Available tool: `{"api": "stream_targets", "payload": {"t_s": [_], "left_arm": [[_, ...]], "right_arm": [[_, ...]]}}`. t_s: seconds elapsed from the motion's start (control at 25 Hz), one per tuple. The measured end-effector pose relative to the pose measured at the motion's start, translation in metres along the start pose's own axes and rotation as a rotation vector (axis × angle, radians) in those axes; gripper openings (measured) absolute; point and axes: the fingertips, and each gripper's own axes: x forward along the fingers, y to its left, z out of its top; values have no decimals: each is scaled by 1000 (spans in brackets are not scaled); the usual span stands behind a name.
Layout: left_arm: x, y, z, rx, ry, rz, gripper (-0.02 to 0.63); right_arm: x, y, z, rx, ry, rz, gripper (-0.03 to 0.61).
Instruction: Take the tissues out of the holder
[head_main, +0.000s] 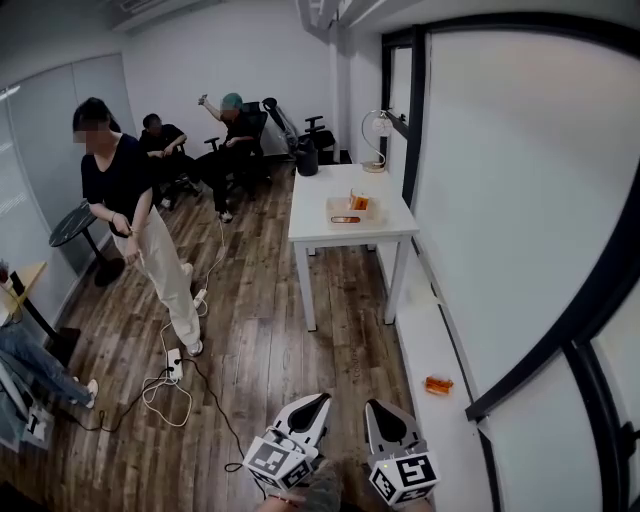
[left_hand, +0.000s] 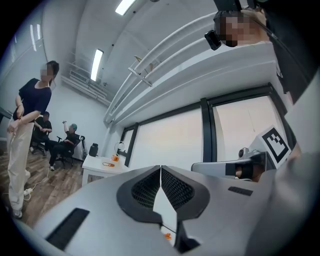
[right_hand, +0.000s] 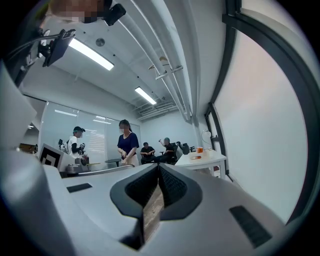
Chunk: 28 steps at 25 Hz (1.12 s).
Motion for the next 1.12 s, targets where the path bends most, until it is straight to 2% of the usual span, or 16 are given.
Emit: {"api": "stream_targets", "payload": {"t_s": [0.16, 0.64, 1.12], "left_arm": [[22, 7, 1, 7, -19, -34, 14], [103, 84, 2, -12, -11, -35, 14], [178, 135, 2, 2, -11, -111, 14]], "right_arm": [[15, -6, 7, 9, -14, 39, 6], [117, -59, 9, 1, 13, 2, 6], [199, -104, 13, 10, 22, -36, 6]]}}
